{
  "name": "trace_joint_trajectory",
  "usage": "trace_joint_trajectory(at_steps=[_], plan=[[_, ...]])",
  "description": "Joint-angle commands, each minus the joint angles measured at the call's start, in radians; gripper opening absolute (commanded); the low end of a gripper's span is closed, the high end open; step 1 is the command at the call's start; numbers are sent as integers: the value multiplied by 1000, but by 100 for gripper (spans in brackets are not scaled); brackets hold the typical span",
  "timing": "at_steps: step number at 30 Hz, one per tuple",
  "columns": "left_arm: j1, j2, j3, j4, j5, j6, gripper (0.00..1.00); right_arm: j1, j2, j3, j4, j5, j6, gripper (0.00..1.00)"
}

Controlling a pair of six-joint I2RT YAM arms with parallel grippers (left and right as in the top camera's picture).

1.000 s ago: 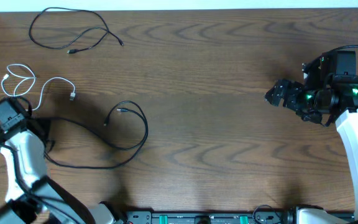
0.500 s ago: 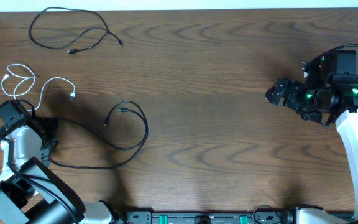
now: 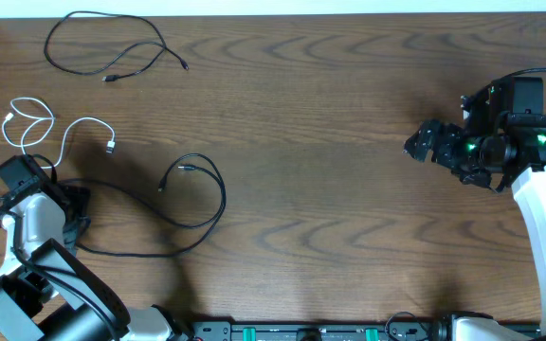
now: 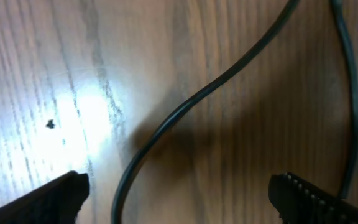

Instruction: Untangle cables

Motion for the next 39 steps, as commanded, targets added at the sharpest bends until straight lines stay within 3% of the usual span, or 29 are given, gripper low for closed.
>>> trace_joint_trajectory(at_steps=[1, 3, 4, 6, 15, 16, 18, 25, 39], plan=[[3, 8, -29, -4, -30, 10, 88, 7, 0, -5, -2, 8, -12, 99], [4, 14, -37, -2, -46, 10, 68, 7, 0, -5, -2, 8, -12, 99], [4, 21, -39, 1, -47, 10, 63, 7, 0, -5, -2, 8, -12, 99], [5, 43, -42, 7, -47, 10, 59, 7, 0, -5, -2, 8, -12, 99], [5, 140, -42, 16, -95, 11, 56, 7, 0, -5, -8, 8, -12, 99], [5, 140, -42, 19, -94, 10, 42, 7, 0, -5, -4, 8, -12, 99], [5, 140, -43, 19, -90, 10, 31, 7, 0, -5, -3, 8, -12, 99], [5, 140, -43, 23, -3, 11, 8, 7, 0, -5, -5, 8, -12, 99], [5, 140, -42, 52, 265, 21, 8, 7, 0, -5, -8, 8, -12, 99]])
